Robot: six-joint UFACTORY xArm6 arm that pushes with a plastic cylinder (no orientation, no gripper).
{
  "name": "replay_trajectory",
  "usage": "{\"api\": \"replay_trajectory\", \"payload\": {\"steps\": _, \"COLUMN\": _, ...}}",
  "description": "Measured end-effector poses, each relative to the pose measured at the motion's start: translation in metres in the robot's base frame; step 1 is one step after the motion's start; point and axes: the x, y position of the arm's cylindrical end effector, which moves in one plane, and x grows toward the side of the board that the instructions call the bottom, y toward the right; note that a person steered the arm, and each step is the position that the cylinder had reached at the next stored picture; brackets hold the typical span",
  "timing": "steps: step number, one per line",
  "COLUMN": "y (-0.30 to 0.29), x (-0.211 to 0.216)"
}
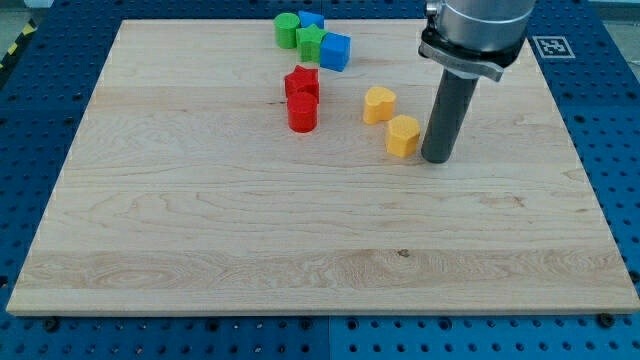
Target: Slide the yellow hexagon towards the yellow heart
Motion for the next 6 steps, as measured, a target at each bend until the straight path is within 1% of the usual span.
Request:
{"api": "replay_trajectory", "payload": {"steps": 1, "y": -0.002, "x": -0.003}}
{"api": "replay_trajectory", "payload": {"steps": 4, "y": -0.078, "x": -0.010}}
{"api": "replay_trajectory", "payload": {"steps": 5, "y": -0.041, "x": 0.027}}
{"api": "replay_trajectory", "payload": {"steps": 6, "y": 0.006, "x": 0.029}}
